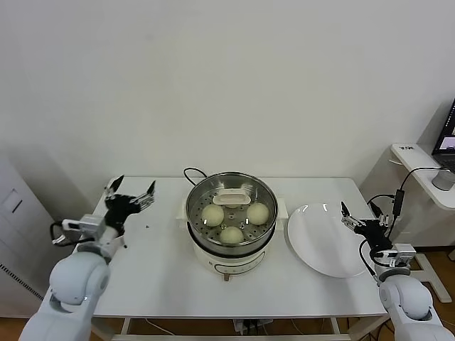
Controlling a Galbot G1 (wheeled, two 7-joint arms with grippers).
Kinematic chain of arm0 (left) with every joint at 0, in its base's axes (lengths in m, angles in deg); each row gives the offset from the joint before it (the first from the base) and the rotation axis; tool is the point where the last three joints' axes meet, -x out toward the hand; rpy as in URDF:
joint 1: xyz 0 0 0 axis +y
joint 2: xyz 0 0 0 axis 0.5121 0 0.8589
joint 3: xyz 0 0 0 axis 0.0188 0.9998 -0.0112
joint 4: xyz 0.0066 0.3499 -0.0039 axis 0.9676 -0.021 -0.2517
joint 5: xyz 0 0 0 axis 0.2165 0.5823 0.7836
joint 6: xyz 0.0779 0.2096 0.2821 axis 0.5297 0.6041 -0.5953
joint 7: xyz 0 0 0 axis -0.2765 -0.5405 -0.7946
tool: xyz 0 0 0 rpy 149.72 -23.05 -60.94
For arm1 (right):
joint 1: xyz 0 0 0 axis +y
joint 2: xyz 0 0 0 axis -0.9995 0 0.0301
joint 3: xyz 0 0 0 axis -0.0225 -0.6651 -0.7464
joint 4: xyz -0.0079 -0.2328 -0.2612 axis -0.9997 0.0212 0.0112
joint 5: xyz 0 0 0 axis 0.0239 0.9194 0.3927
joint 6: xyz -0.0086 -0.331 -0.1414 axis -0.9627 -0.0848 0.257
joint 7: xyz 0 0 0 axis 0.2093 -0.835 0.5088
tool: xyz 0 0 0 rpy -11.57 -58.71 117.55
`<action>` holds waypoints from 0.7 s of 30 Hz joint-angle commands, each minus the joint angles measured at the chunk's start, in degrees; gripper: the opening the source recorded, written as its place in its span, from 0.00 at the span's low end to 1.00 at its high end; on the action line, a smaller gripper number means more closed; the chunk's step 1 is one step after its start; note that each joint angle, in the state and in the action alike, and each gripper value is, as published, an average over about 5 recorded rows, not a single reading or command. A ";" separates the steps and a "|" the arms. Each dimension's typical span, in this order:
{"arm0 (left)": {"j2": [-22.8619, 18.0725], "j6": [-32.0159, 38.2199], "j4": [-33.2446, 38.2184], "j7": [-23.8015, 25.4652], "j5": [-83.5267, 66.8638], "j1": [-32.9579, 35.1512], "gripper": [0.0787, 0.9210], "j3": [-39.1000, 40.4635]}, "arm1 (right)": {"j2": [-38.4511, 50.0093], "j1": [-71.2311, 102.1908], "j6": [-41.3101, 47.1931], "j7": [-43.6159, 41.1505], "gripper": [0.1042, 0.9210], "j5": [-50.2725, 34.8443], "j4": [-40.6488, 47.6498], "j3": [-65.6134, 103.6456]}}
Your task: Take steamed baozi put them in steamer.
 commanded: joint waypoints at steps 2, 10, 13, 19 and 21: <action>0.60 1.95 -8.90 -3.01 -8.83 4.94 0.88 -5.94 | -0.29 0.65 1.70 -0.85 0.88 -0.49 -0.87 -0.19; -1.07 2.42 -13.65 -2.57 -5.03 2.86 0.88 -3.26 | -0.62 1.40 2.05 -1.70 0.88 -0.57 -0.84 -0.63; -1.11 2.35 -13.41 -2.48 -5.12 2.81 0.88 -3.02 | -0.51 1.70 2.08 -2.30 0.88 -0.83 -0.86 -0.53; -1.19 2.41 -13.41 -2.45 -5.29 2.92 0.88 -3.12 | -0.47 1.68 2.31 -2.57 0.88 -1.16 -0.75 -0.67; -1.17 2.56 -13.80 -2.45 -5.31 3.06 0.88 -3.16 | -0.46 1.65 2.42 -2.54 0.88 -1.23 -0.74 -0.79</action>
